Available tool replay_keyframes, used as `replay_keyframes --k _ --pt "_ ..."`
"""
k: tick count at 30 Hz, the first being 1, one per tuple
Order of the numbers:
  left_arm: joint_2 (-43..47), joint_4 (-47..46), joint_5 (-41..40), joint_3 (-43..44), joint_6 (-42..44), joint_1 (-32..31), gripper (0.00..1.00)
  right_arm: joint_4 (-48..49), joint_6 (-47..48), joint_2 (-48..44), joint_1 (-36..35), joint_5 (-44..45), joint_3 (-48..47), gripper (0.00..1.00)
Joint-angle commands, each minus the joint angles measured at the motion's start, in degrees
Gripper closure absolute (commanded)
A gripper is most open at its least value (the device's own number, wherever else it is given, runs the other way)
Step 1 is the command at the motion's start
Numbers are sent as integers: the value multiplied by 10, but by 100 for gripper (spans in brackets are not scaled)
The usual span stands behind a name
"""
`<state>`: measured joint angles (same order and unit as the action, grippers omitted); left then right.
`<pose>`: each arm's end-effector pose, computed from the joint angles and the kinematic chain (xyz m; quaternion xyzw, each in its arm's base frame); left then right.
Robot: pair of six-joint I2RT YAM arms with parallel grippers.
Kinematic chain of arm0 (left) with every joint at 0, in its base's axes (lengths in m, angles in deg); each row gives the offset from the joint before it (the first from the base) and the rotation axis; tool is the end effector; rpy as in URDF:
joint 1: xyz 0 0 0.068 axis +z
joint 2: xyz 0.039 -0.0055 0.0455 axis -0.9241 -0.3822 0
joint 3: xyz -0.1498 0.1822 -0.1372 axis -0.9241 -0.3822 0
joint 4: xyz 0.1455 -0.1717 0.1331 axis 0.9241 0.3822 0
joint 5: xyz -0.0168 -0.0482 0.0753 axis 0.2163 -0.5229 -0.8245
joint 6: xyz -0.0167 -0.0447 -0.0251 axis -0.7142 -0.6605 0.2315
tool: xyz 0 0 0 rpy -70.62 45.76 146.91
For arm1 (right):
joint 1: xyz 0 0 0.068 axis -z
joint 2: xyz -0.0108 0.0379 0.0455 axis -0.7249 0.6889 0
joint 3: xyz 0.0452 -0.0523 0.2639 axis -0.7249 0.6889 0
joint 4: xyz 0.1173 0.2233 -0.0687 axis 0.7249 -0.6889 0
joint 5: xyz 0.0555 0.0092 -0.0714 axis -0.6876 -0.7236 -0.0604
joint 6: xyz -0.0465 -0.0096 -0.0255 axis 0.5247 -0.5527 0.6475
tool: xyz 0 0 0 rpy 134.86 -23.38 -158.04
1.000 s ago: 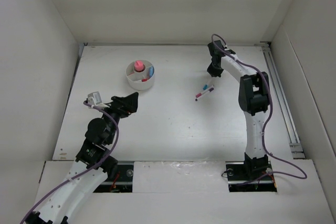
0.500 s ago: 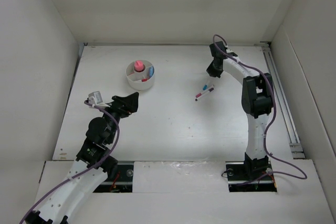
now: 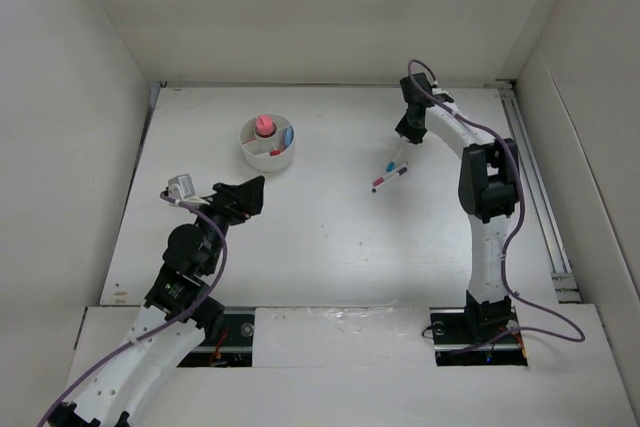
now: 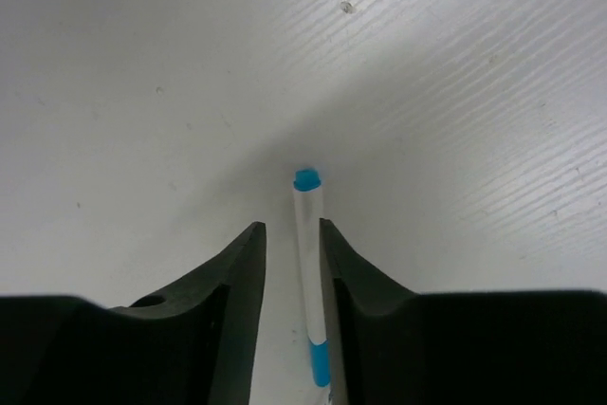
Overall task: Sort the stationery into containers
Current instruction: Pick up the pen from the center of the board.
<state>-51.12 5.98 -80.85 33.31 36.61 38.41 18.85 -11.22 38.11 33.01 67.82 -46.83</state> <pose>0.1118 -0.0517 0.2843 -0.1493 0.6231 -0.3526 0.6820 0.4728 0.1016 0.2019 0.3164 0.8982 0.0013 0.3052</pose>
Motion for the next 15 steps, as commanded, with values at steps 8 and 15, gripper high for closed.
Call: replay_keyframes --k 8,15 --pt "21 -10 11 6 -8 2 0 -51 -12 34 -23 20 -22 52" --pt "38 -10 11 6 -8 2 0 -63 -17 47 -46 15 -34 75"
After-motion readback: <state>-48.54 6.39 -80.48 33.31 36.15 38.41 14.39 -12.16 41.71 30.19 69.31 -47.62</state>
